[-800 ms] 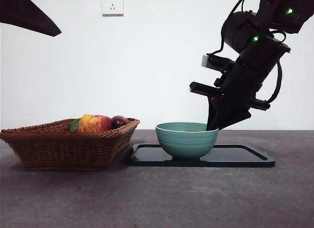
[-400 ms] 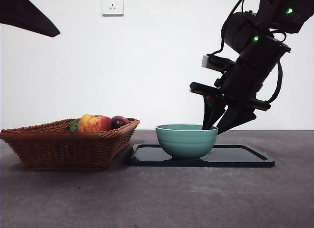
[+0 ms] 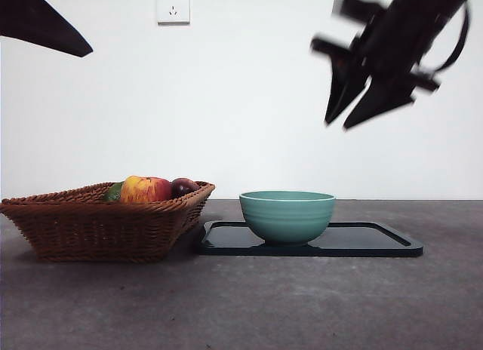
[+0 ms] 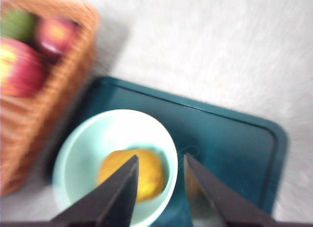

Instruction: Pick up the wifruite, put it on the bowl, pick up the plate, put it on desk

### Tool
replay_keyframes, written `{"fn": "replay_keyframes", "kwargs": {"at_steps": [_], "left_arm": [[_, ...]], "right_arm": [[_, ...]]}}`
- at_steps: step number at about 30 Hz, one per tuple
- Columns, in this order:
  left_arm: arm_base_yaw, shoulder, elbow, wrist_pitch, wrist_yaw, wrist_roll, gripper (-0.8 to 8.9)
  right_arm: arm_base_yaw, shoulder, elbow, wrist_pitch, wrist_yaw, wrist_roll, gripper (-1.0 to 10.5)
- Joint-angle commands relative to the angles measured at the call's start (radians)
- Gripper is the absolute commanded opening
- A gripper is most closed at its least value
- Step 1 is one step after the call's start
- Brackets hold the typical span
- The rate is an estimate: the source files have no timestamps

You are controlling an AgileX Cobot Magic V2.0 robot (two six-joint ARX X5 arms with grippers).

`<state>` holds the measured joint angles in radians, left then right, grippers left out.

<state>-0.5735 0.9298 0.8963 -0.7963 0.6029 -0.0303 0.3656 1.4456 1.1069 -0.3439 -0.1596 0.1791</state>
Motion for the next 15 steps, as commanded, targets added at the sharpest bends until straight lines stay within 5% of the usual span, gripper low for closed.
{"fn": "replay_keyframes", "kwargs": {"at_steps": [1, 15], "left_arm": [[-0.007, 0.004, 0.005, 0.010, 0.005, 0.020, 3.44], [-0.007, 0.004, 0.006, 0.012, 0.005, 0.023, 3.44]], "right_arm": [[0.005, -0.072, 0.021, -0.067, -0.021, -0.014, 1.5], [0.030, -0.414, -0.017, -0.491, -0.081, -0.106, 1.5]]}}
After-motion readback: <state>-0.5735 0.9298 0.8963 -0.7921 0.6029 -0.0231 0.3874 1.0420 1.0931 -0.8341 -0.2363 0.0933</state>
